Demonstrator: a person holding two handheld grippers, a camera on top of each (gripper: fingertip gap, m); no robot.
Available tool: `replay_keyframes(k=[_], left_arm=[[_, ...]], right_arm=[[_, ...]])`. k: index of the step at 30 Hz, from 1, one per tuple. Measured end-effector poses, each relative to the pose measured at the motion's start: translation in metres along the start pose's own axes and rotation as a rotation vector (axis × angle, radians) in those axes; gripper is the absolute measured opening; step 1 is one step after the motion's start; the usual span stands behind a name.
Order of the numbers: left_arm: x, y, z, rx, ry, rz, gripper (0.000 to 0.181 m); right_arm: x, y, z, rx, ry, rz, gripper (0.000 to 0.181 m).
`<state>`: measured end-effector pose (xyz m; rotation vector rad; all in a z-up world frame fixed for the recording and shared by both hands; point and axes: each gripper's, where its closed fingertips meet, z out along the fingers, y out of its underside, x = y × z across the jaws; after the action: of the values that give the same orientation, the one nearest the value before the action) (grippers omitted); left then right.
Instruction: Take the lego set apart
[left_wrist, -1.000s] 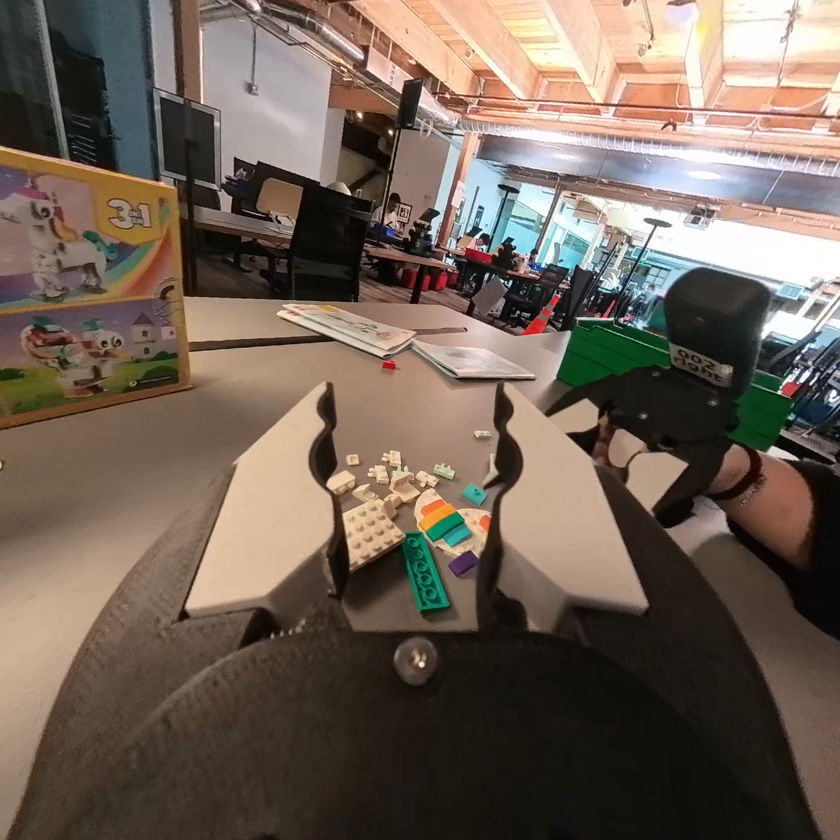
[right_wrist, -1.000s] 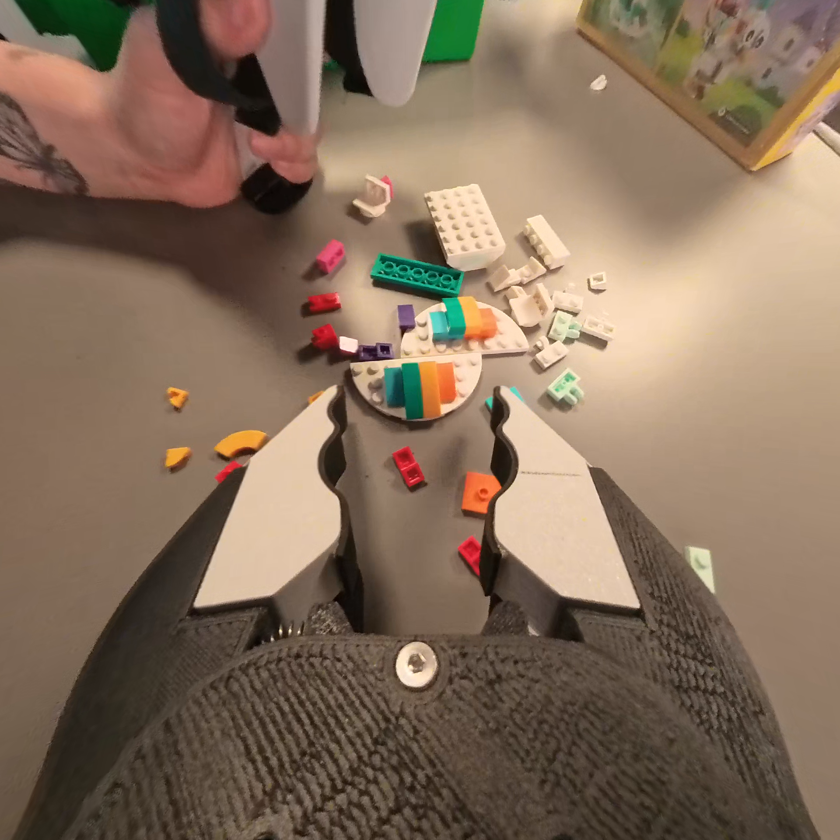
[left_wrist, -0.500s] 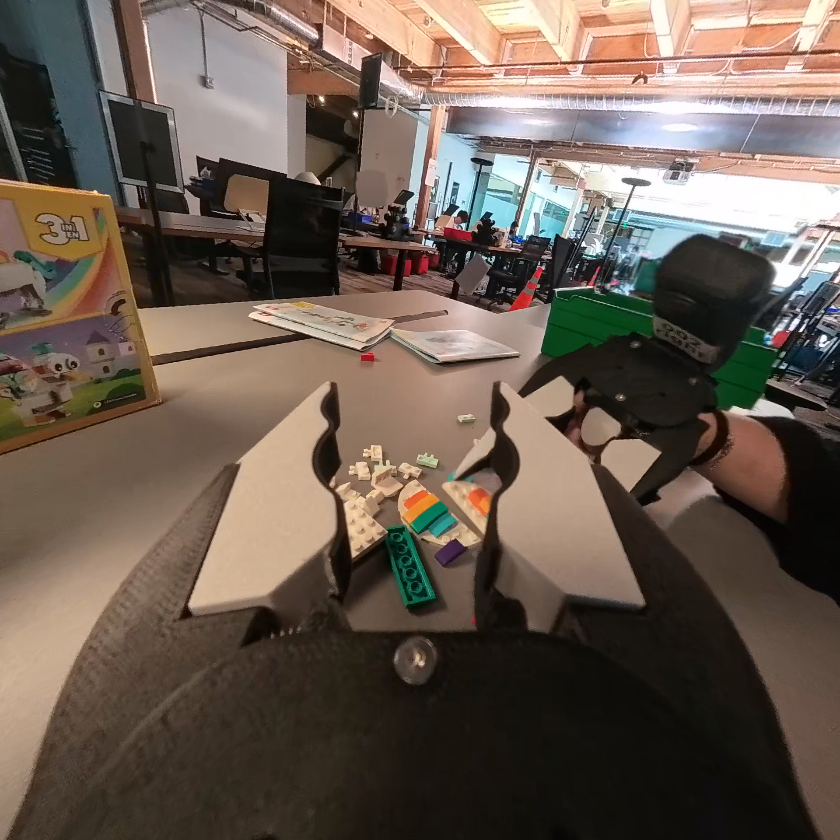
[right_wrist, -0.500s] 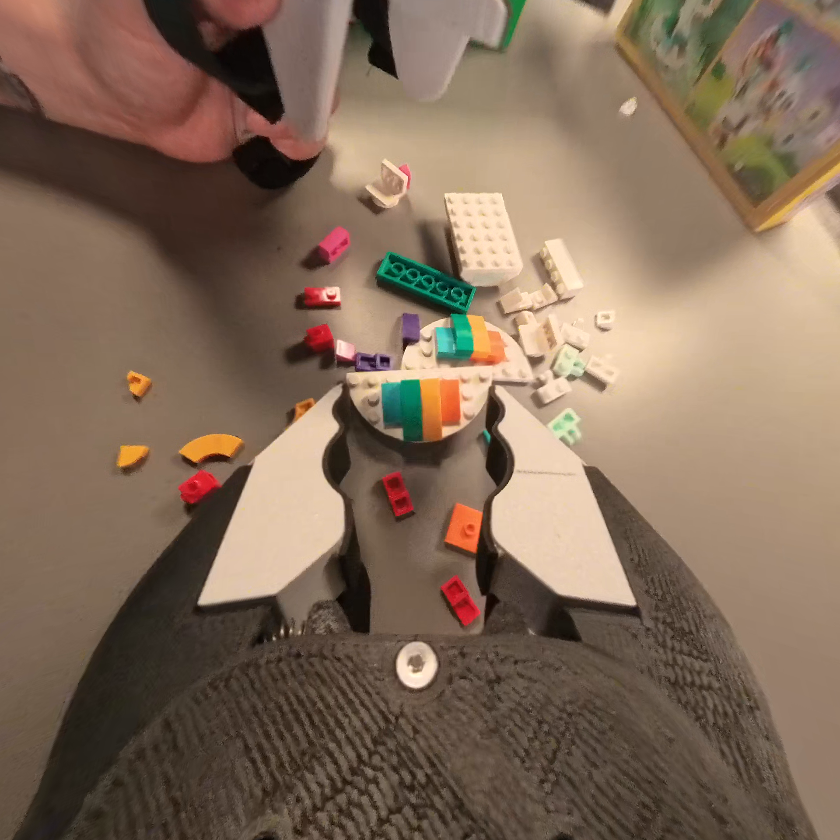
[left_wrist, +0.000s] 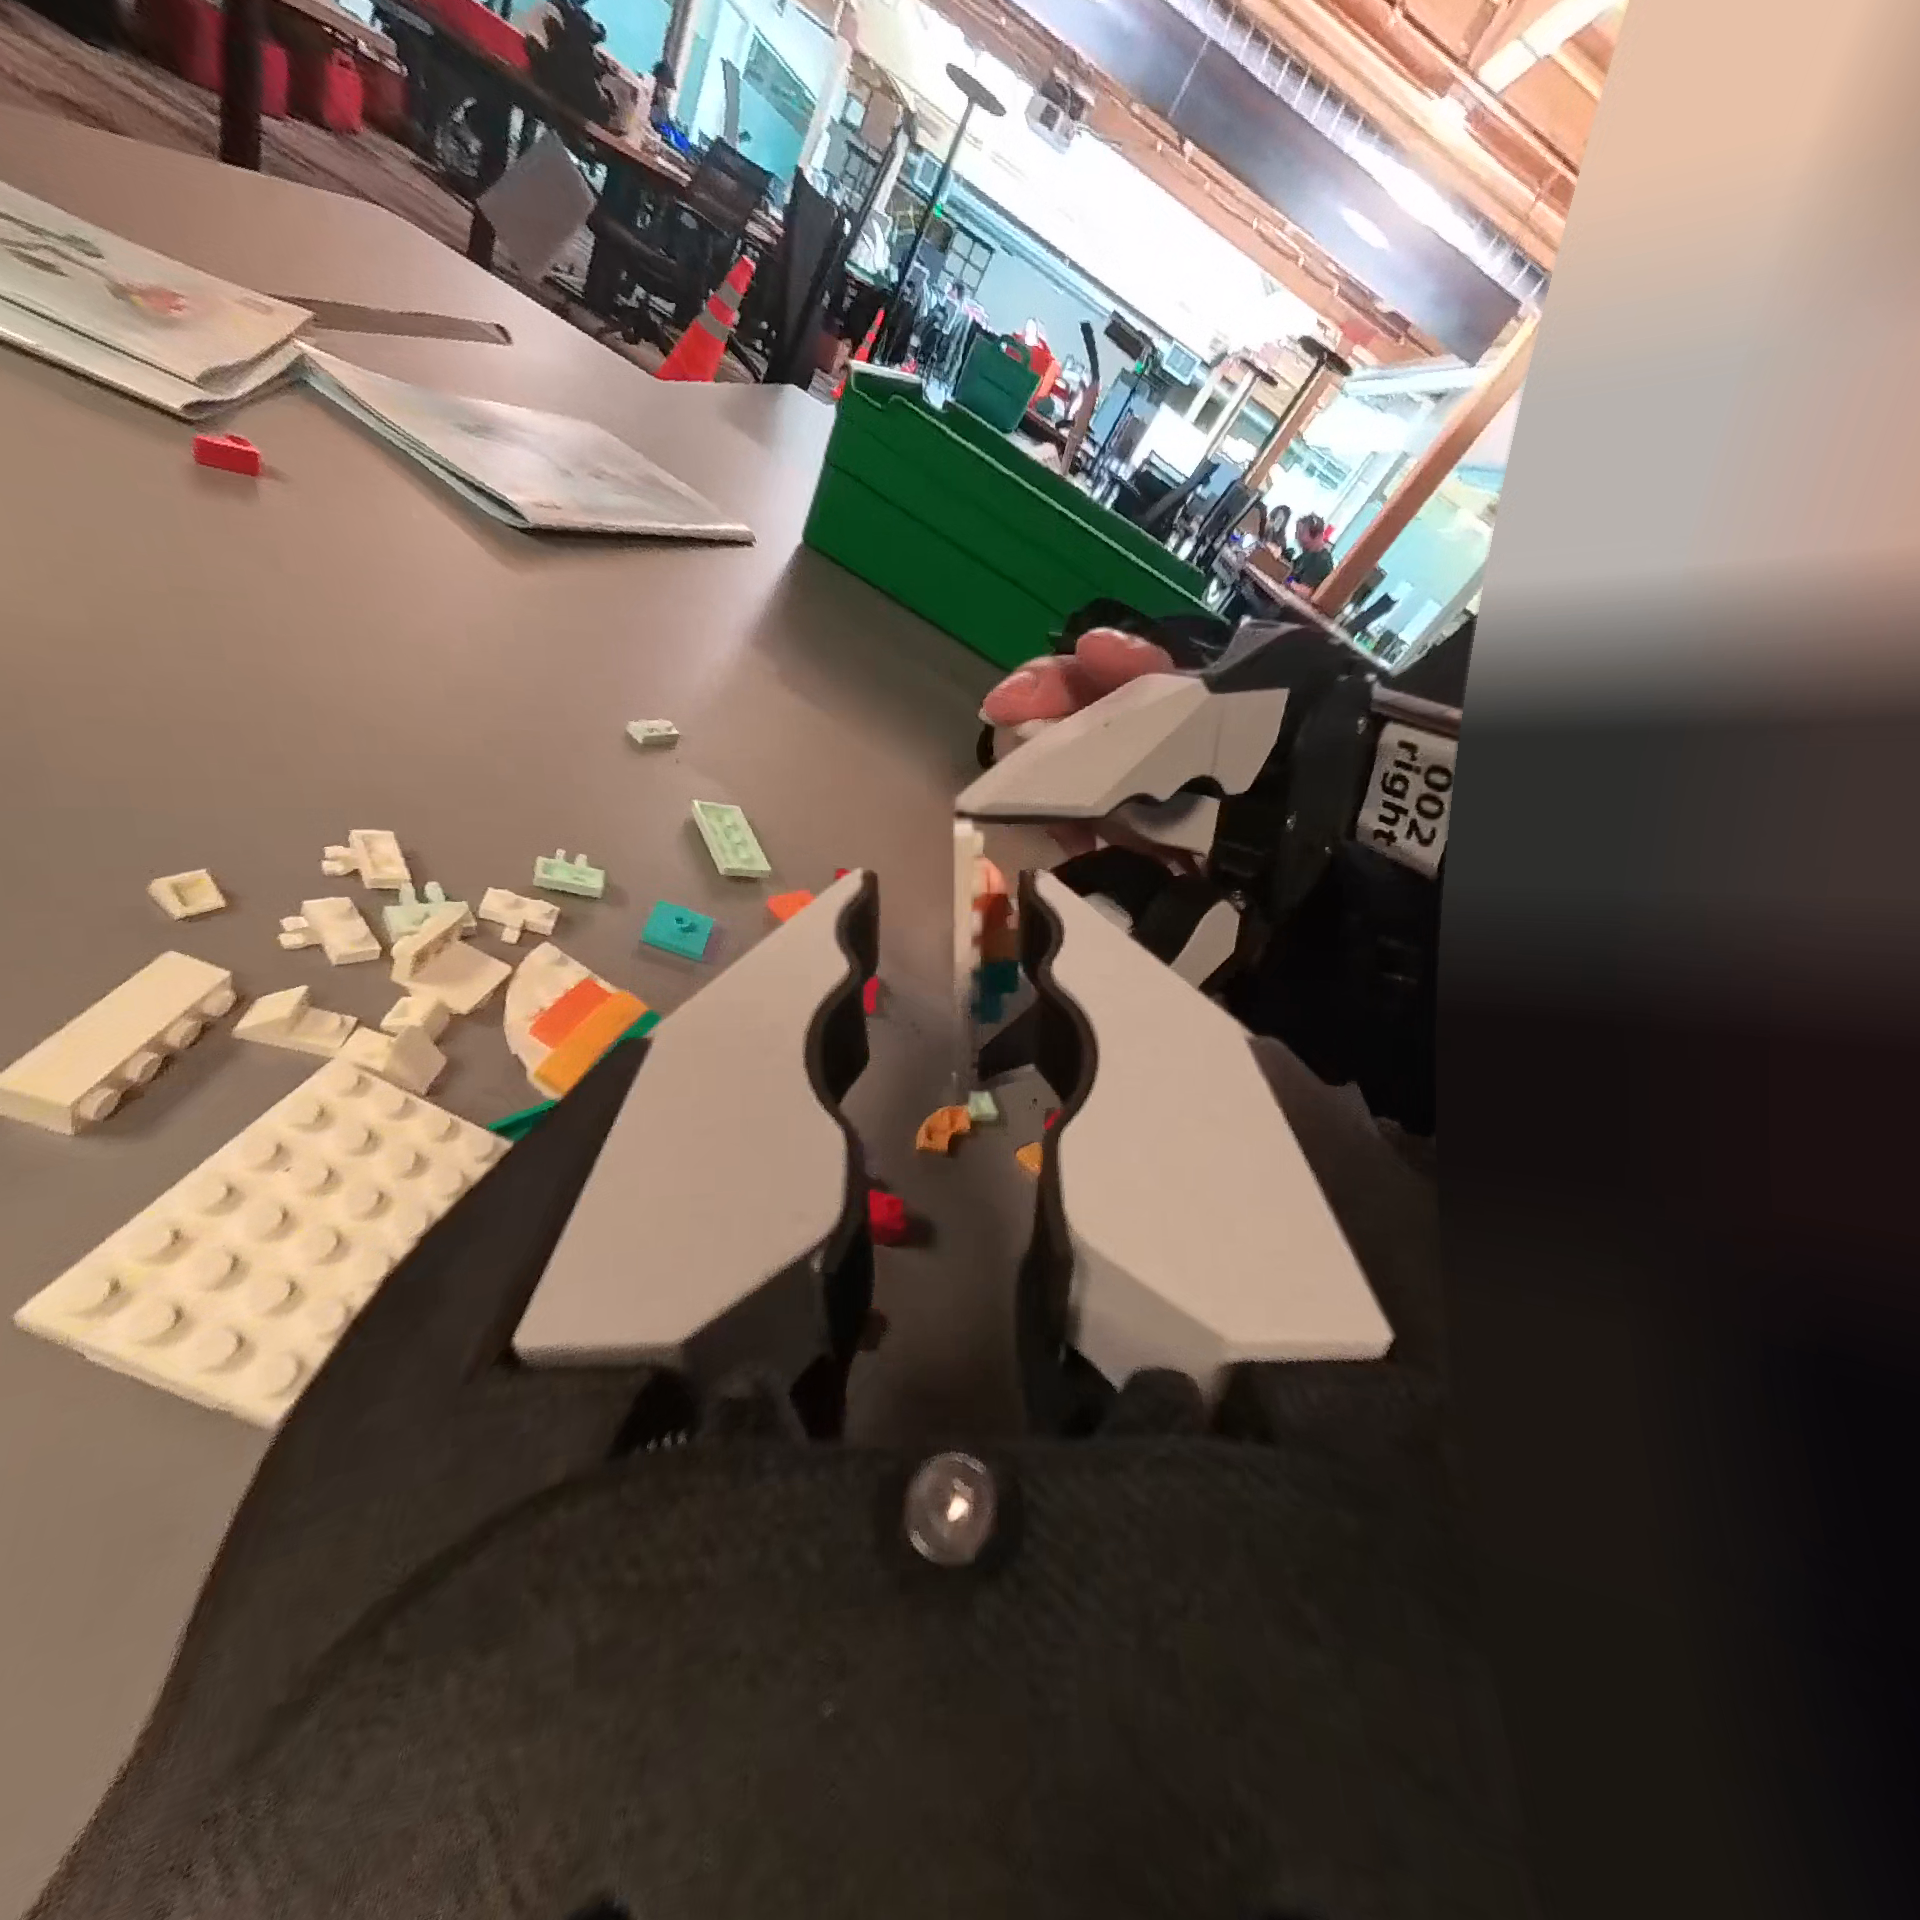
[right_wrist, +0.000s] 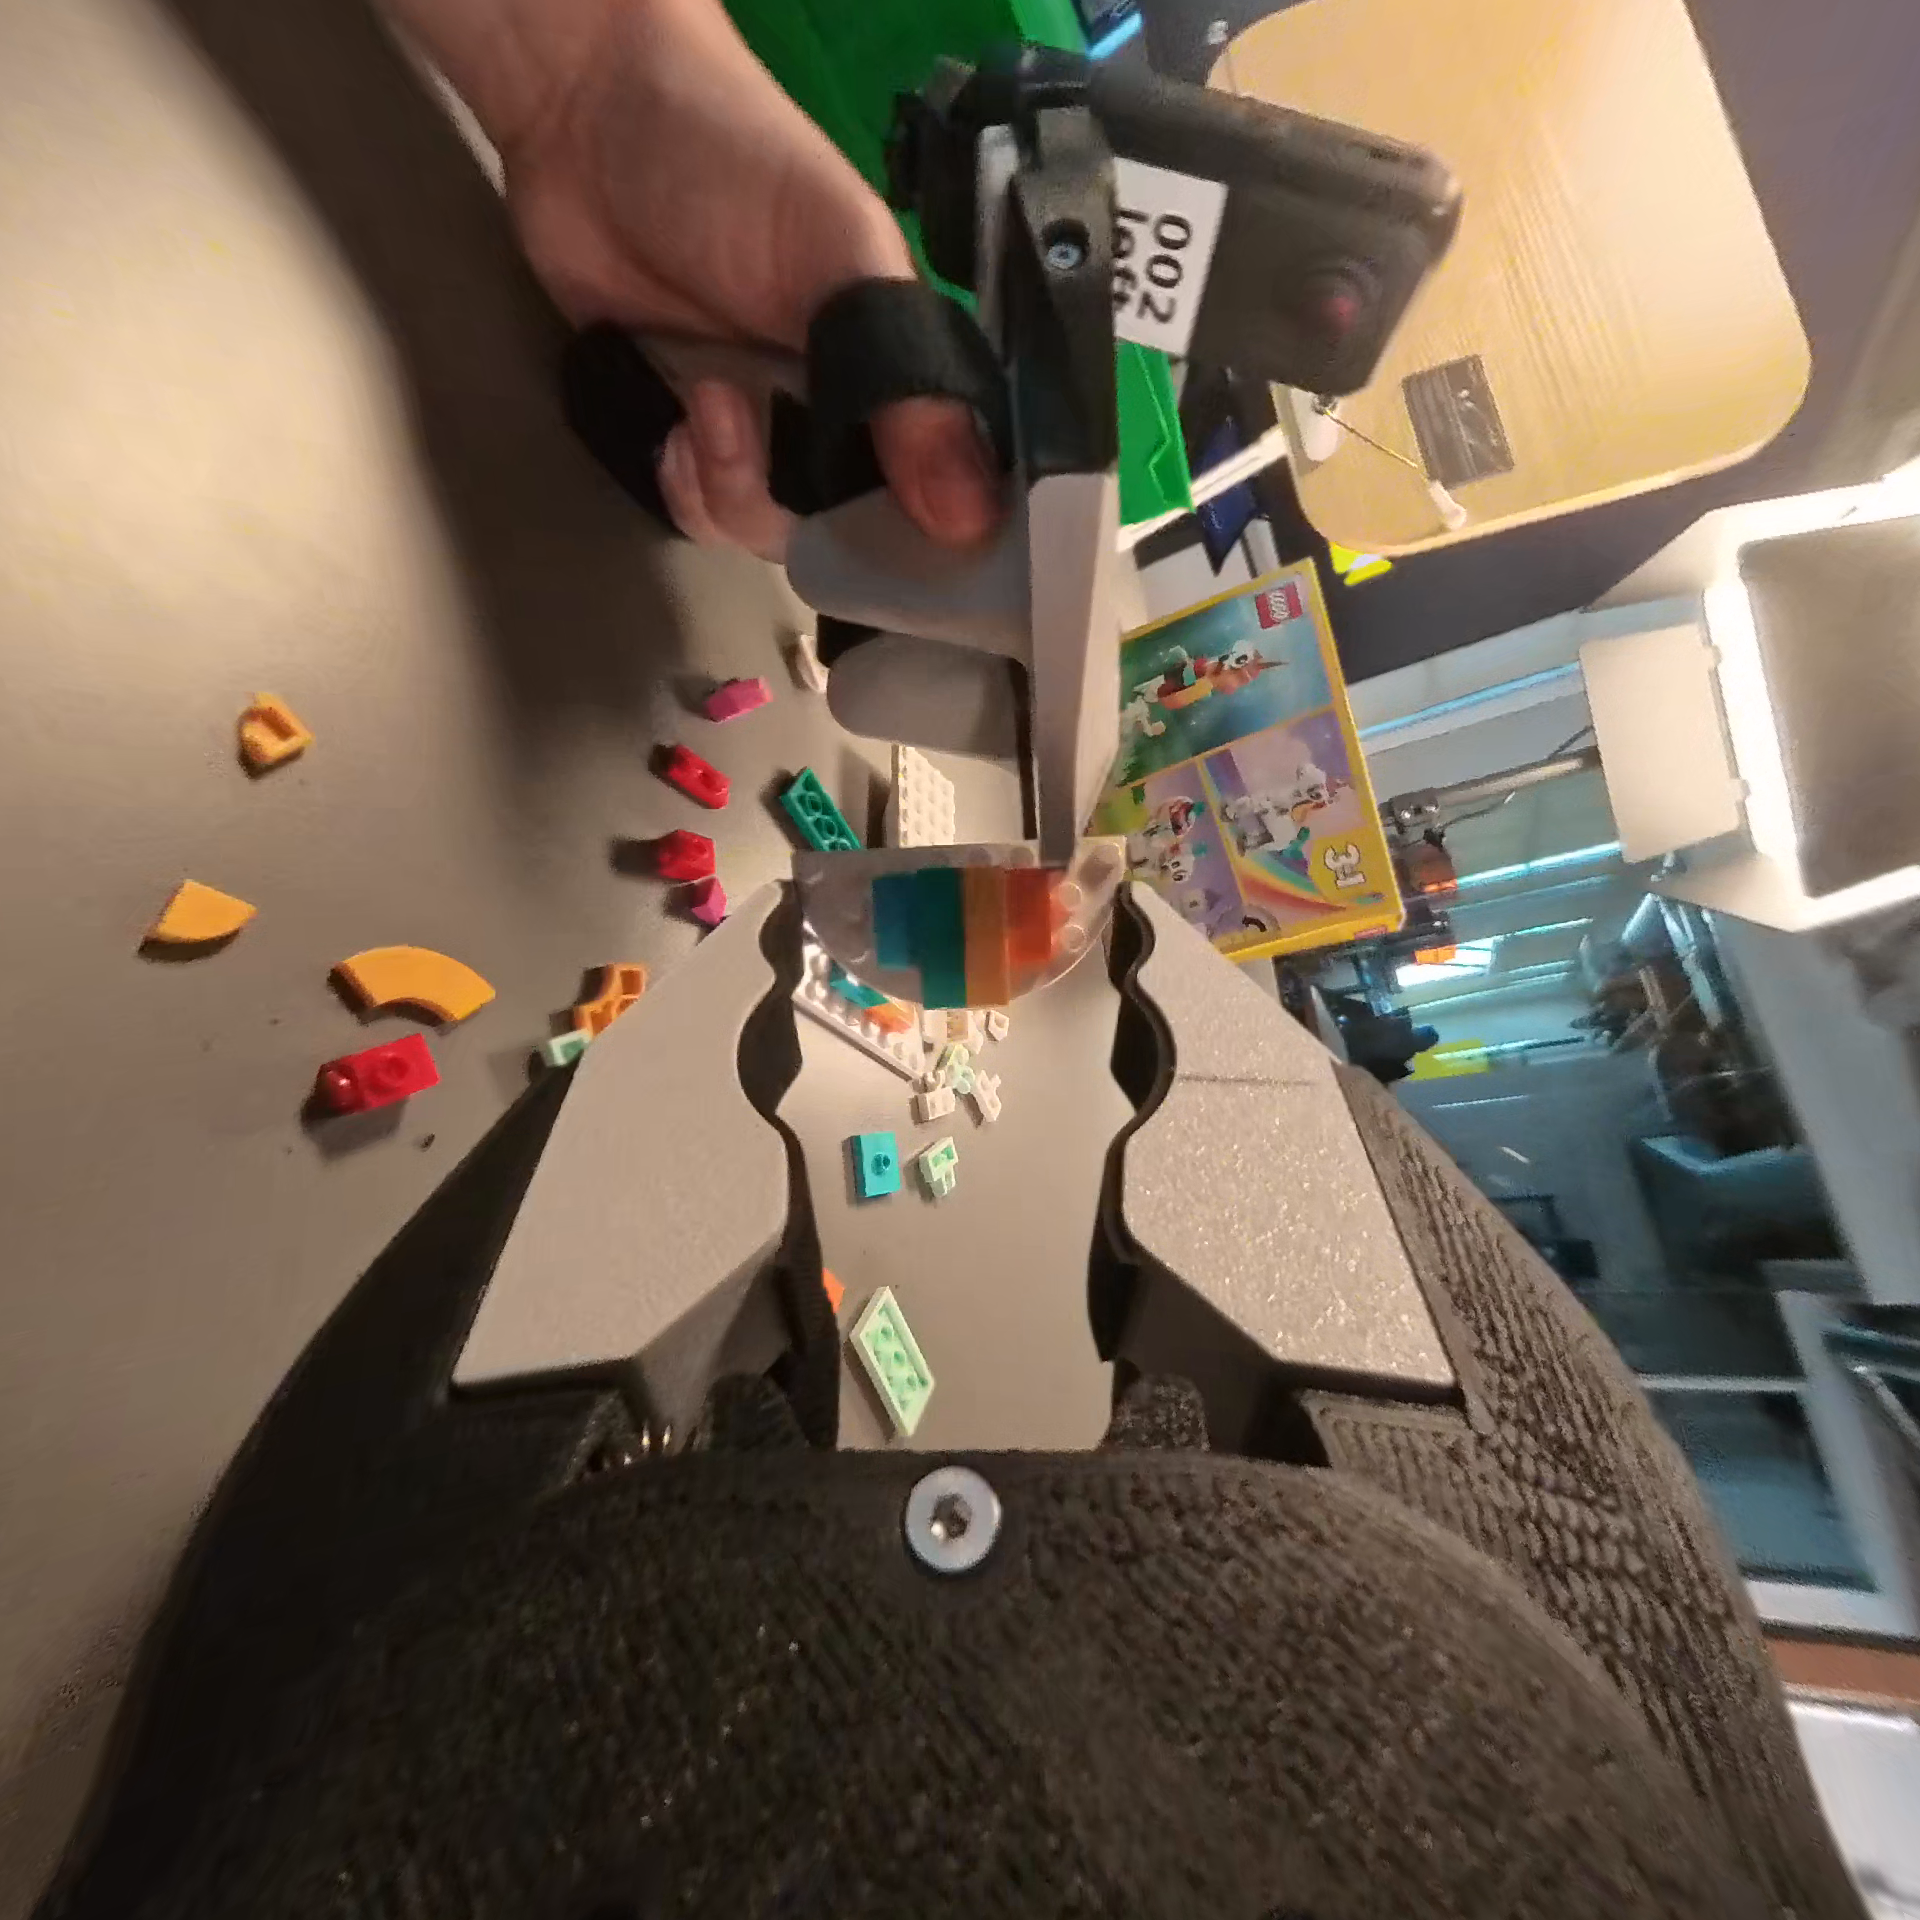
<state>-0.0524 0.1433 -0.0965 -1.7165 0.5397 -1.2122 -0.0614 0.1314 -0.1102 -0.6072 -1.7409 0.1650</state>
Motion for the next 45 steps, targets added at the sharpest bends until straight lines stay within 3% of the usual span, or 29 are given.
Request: replay_keyframes(k=[3,5,8,12,19,29,45], left_arm=[[0.004,0.003,0.002,-0.023,0.006,0.032,0.009],[0.001,0.003,0.002,-0.022,-0.024,0.045,0.008],[-0.007,-0.006,-0.002,0.043,-0.099,0.062,0.004],[-0.013,-0.014,-0.006,0.108,-0.151,0.068,0.004],[-0.011,-0.020,-0.009,0.156,-0.161,0.111,0.004],[-0.009,-0.017,-0.004,0.126,-0.220,0.200,0.004],[0.011,0.007,0.010,-0.052,-0.051,0.208,0.005]], right_arm=[[-0.004,0.002,0.001,-0.022,-0.013,-0.041,0.058],[-0.004,0.004,0.002,-0.032,-0.013,-0.031,0.059],[0.010,0.003,0.003,-0.026,0.023,0.219,0.050],[0.024,0.011,0.011,-0.057,0.035,0.640,0.052],[0.016,0.015,0.017,-0.058,-0.006,0.880,0.031],[0.023,0.015,0.016,-0.017,0.013,1.020,0.027],[0.002,0.008,-0.012,0.247,-0.386,0.973,0.025]])
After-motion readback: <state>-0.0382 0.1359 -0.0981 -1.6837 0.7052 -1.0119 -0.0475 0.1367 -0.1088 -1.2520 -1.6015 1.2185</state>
